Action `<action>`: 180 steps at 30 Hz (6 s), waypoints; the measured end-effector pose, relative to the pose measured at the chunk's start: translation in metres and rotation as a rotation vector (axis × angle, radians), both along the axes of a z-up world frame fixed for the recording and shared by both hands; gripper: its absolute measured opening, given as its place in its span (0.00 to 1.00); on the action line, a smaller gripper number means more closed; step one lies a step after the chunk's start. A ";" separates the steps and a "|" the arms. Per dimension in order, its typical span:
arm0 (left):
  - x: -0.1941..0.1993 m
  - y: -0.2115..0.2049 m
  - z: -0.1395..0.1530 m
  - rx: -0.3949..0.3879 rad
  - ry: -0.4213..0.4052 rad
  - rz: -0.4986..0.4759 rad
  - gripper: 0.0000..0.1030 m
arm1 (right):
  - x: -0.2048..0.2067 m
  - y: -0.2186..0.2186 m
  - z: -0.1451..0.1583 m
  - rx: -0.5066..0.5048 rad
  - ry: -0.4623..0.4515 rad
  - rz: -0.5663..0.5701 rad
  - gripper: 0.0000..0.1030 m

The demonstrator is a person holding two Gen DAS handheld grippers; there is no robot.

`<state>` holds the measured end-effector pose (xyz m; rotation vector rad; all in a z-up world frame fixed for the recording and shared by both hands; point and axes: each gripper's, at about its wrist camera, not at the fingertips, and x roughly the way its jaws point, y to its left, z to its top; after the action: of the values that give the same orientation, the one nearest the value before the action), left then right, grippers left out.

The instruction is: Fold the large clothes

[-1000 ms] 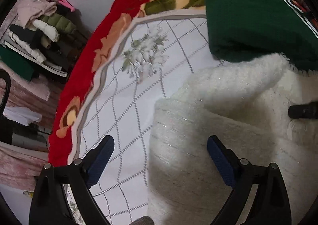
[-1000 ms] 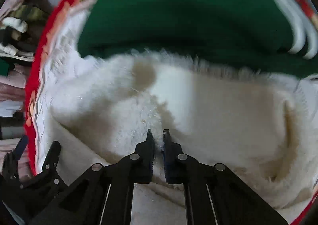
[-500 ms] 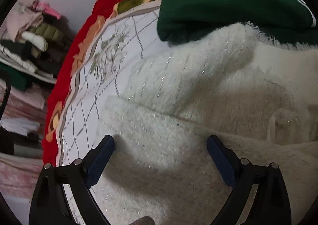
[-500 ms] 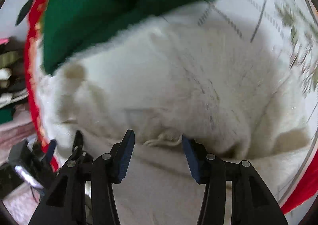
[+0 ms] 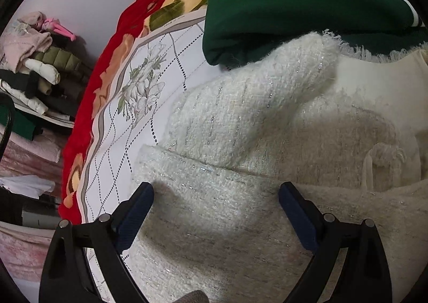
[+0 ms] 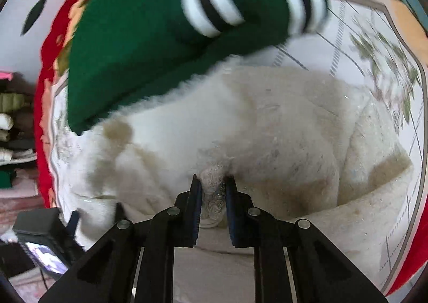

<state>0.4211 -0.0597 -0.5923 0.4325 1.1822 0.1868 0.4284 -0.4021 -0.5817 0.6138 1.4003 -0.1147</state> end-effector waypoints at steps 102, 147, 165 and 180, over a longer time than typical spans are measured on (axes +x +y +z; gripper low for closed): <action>-0.234 -0.085 -0.011 -0.013 0.148 0.380 1.00 | -0.152 -0.131 0.051 -0.275 0.055 0.565 0.80; -0.287 -0.111 0.030 -0.129 0.058 0.367 1.00 | -0.194 -0.172 0.041 -0.132 0.018 0.435 0.84; -0.340 -0.408 -0.007 0.300 0.151 -0.078 1.00 | -0.314 -0.415 0.066 -0.230 0.177 0.292 0.99; -0.314 -0.322 0.015 0.136 0.052 0.157 0.11 | -0.253 -0.364 0.031 0.029 0.052 0.330 0.99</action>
<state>0.1067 -0.3817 -0.5770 0.4660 1.2595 0.3960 0.1754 -0.7663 -0.5502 0.3983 1.5378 0.1544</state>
